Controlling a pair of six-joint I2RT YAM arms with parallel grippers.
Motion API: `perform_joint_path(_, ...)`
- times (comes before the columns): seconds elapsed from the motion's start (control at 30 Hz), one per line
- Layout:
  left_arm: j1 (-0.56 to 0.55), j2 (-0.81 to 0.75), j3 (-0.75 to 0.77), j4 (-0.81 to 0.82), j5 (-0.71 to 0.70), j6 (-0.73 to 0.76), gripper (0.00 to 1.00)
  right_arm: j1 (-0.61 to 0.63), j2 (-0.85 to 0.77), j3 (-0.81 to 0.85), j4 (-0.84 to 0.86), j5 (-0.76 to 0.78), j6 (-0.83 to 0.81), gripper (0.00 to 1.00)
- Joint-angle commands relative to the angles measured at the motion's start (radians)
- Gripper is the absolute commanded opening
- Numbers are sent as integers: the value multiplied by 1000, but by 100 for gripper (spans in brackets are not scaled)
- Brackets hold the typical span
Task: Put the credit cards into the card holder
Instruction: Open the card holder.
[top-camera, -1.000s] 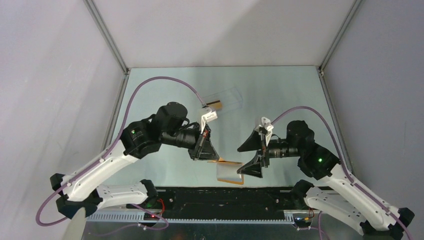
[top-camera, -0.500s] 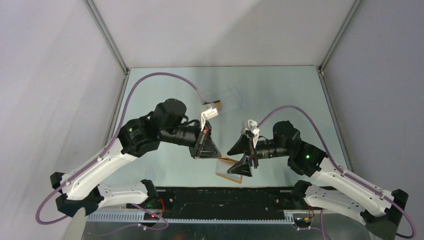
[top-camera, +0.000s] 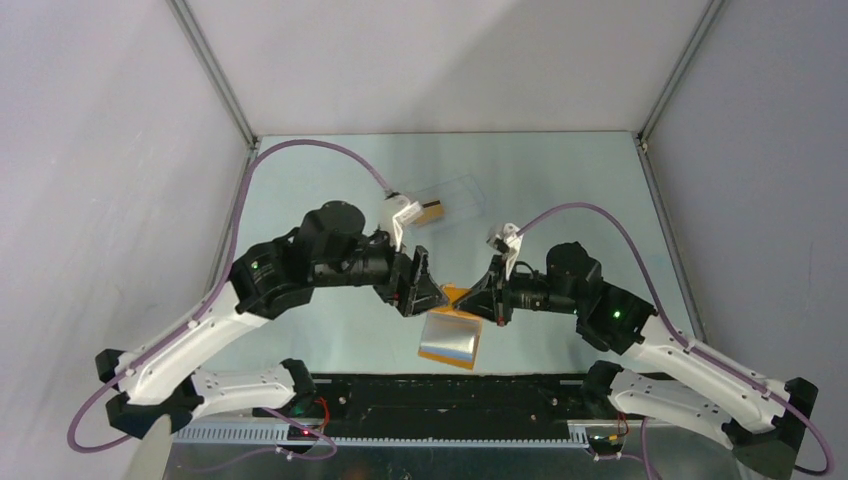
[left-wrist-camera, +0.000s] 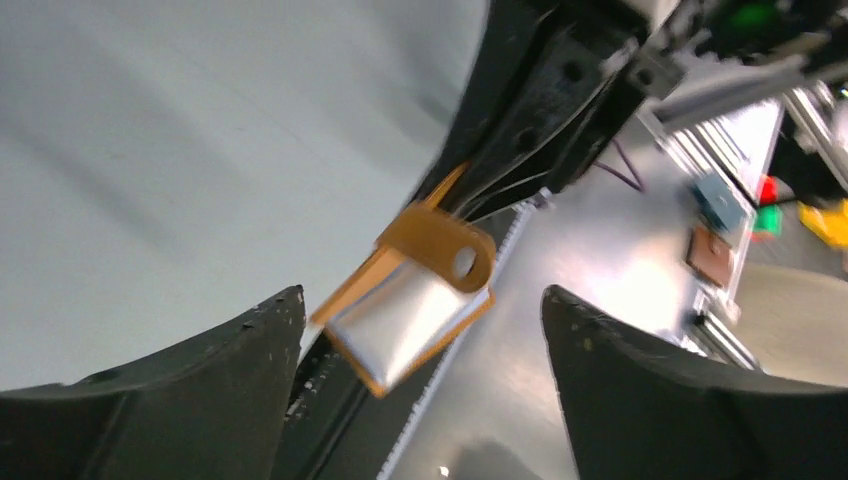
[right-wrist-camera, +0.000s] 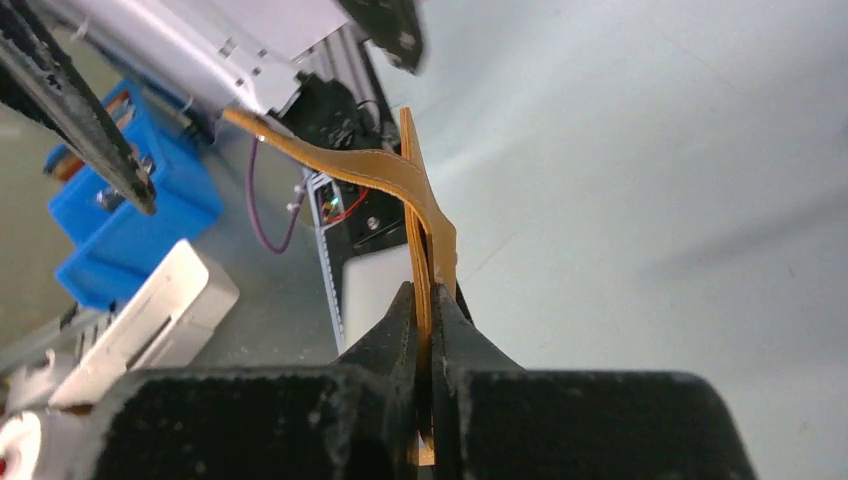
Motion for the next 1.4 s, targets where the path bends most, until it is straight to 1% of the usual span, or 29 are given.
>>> perform_joint_path(0.0,7,-122,-78,66,-279,-82,98,-86,-33,56,-33,73,162,0)
perform_joint_path(0.03,23,-138,-126,78,-279,-95,99,-144,-35,55,-48,26,211,0)
perform_joint_path(0.13,64,-214,-238,189,-188,-168,100,-269,-38,53,-50,-96,305,0)
perform_joint_path(0.17,80,-229,-305,262,-163,-199,100,-321,-37,52,-43,-161,338,0)
perform_joint_path(0.23,94,-261,-395,335,-90,-240,100,-377,-37,52,-22,-225,380,0)
perform_joint_path(0.3,97,-269,-464,481,-1,-278,100,-412,-37,52,1,-272,415,0)
perform_joint_path(0.37,98,-246,-497,555,57,-307,100,-430,-40,52,16,-297,441,0)
perform_joint_path(0.43,96,-212,-508,596,109,-317,100,-437,-40,51,28,-313,458,0)
perform_joint_path(0.67,96,-104,-508,618,78,-295,99,-438,-41,52,61,-362,514,0)
perform_joint_path(0.8,96,-80,-520,629,49,-279,99,-440,-34,52,83,-421,553,0)
perform_joint_path(0.93,95,-68,-543,705,65,-287,96,-440,-28,51,107,-460,589,0)
perform_joint_path(0.97,95,-64,-550,756,85,-303,94,-441,-26,52,115,-465,594,0)
perform_joint_path(1.03,96,-60,-578,867,132,-345,83,-440,-27,52,116,-468,601,0)
perform_joint_path(1.07,95,-58,-591,927,162,-370,71,-440,-29,51,115,-461,603,0)
perform_joint_path(1.1,94,-54,-595,946,175,-379,61,-441,-30,52,114,-456,603,0)
perform_joint_path(1.13,94,-53,-598,967,195,-391,39,-442,-34,52,113,-445,602,0)
perform_joint_path(1.17,94,-51,-597,971,203,-394,28,-442,-36,51,108,-436,601,0)
perform_joint_path(1.2,94,-52,-598,974,212,-397,8,-445,-39,52,103,-414,600,0)
perform_joint_path(1.27,94,-58,-602,975,209,-401,1,-452,-43,51,83,-384,584,12)
perform_joint_path(1.3,94,-65,-605,976,202,-405,0,-461,-45,51,62,-378,562,26)
perform_joint_path(1.33,95,-70,-613,976,183,-418,0,-467,-49,52,51,-373,548,34)
perform_joint_path(1.37,96,-80,-618,975,169,-427,0,-481,-53,52,19,-363,521,47)
